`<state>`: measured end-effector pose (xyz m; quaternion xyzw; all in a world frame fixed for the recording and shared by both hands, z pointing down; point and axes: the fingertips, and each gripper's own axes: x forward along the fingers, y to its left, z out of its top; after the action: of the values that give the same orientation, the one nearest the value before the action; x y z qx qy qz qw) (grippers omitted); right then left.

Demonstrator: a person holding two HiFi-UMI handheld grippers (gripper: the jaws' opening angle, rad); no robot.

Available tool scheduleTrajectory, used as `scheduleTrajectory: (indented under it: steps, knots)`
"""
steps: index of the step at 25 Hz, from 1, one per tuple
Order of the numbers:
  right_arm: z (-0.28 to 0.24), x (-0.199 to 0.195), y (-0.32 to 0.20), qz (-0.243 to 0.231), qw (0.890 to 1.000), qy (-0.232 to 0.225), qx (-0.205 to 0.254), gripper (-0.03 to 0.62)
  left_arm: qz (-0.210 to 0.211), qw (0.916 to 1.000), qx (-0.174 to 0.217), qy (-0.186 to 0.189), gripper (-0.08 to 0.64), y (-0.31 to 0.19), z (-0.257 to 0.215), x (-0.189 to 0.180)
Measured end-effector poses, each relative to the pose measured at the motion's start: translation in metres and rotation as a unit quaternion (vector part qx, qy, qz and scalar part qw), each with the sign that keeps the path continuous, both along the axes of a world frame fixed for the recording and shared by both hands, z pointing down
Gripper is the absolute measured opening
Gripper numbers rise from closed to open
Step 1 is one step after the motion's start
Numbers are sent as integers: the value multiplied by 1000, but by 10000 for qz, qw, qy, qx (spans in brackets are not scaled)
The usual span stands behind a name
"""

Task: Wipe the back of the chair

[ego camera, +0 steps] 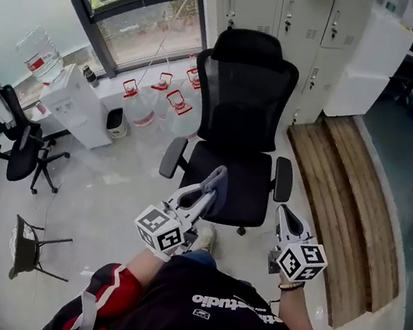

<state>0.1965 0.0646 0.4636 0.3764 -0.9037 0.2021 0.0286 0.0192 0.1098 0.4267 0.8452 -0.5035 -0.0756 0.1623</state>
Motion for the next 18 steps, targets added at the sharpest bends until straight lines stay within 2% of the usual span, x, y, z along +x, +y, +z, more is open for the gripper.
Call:
scheduleTrajectory:
  steps: [5, 9, 13, 18]
  knots:
    - [-18, 8, 39, -125, 9997, -117, 144, 15, 163, 9996, 147, -153, 57, 36, -23, 24]
    - [-23, 7, 73, -197, 9997, -139, 101, 15, 243, 9994, 219, -93, 57, 63, -36, 32]
    - [-32, -2, 109, -196, 9997, -89, 133, 15, 226, 9991, 286, -203, 57, 102, -48, 22]
    - [-46, -23, 177, -173, 9991, 81, 388, 15, 157, 9980, 433, -422, 57, 173, -59, -8]
